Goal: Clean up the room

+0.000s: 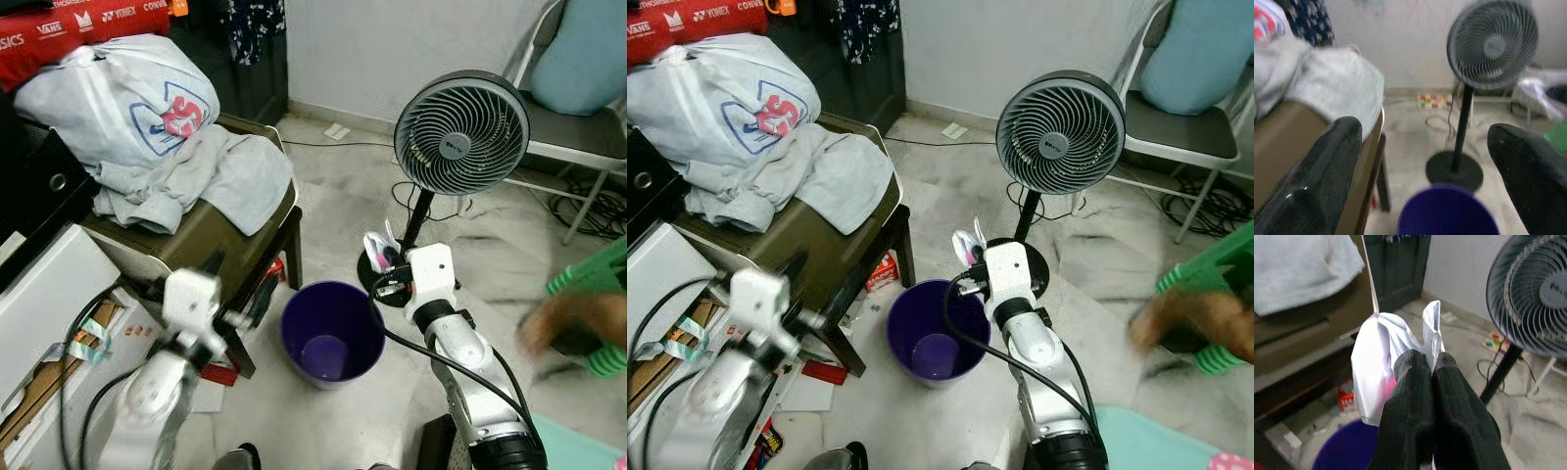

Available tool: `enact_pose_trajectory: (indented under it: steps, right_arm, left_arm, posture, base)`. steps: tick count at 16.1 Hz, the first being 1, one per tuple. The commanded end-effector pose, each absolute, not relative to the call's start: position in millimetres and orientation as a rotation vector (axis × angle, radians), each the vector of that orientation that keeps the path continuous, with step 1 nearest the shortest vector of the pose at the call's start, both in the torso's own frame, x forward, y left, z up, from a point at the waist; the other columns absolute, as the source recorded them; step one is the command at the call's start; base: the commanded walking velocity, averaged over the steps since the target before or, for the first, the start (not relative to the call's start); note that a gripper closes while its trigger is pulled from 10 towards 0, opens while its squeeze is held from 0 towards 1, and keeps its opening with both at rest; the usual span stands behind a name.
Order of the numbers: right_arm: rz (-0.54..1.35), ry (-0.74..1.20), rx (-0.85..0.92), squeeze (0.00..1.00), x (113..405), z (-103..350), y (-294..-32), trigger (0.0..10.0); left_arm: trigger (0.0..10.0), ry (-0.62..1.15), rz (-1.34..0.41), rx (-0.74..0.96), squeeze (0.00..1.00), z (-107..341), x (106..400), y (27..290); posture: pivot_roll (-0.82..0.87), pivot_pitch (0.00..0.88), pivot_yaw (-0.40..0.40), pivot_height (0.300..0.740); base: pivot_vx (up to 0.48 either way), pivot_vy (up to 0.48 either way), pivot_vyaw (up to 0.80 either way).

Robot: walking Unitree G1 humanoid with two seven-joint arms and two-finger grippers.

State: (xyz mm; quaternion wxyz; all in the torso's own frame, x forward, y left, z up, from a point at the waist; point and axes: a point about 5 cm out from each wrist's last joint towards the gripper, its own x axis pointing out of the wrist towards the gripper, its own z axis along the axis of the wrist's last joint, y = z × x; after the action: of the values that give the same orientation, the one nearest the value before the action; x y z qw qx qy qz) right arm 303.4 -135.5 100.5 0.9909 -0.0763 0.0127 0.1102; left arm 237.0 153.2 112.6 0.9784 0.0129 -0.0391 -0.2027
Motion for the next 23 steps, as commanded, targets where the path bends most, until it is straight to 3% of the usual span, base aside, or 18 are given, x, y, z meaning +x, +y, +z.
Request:
enact_pose_trajectory:
  steps: [1, 5, 11, 23]
  right_arm:
    - [0.173, 0.082, -0.143, 0.00, 301, 90, -144, 10.0]
    - [0.068, 0.131, -0.086, 0.00, 299, 84, -148, 10.0]
    - [0.107, 0.120, -0.091, 0.00, 298, 85, -139, 10.0]
    - [0.166, 0.108, -0.122, 0.00, 300, 92, -138, 10.0]
  left_arm:
    - [10.0, -0.075, -0.431, 0.046, 0.00, 115, 232, 157]
    - [10.0, -0.045, -0.477, 0.069, 0.00, 119, 230, 158]
    - [10.0, -0.059, -0.500, -0.010, 0.00, 125, 233, 146]
    - [10.0, -0.059, -0.478, -0.054, 0.00, 123, 233, 134]
  posture:
    - [0.02, 0.167, 0.013, 0.740]
    - [0.03, 0.218, 0.035, 0.740]
    - [0.04, 0.243, 0.049, 0.740]
    - [0.01, 0.259, -0.011, 0.740]
  base:
    - [0.000, 0.000, 0.00]
    - [0.000, 0.000, 0.00]
    - [0.000, 0.000, 0.17]
    - [0.275, 0.000, 0.00]
